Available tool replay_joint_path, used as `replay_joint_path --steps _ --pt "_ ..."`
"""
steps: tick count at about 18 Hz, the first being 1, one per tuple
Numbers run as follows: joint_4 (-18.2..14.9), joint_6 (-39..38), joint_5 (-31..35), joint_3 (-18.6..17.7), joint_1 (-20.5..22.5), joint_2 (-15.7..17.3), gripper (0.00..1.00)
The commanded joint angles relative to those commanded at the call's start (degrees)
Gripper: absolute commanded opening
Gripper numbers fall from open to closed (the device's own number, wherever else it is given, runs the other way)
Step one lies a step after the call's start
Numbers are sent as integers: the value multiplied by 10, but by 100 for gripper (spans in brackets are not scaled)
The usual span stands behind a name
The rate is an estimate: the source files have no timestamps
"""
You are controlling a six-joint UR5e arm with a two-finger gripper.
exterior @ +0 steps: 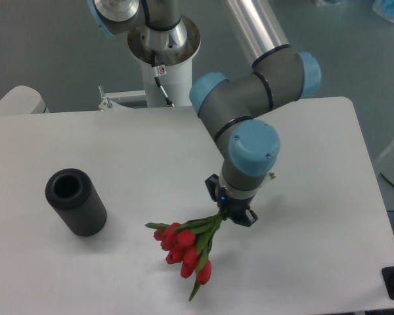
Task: Insert the flowers into the vase
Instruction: 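Carry the red tulip bunch in the gripper toward the black vase, then raise the tulips and position their stems above the vase opening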
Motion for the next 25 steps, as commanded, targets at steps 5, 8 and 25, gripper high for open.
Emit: replay_joint_path --steps 5,8,25 --pt "3 -21 -60 0 -11 8 3" --pt "4 -22 -104 -3 -6 17 3" --pt "13 -89 -433 -4 -4 51 2"
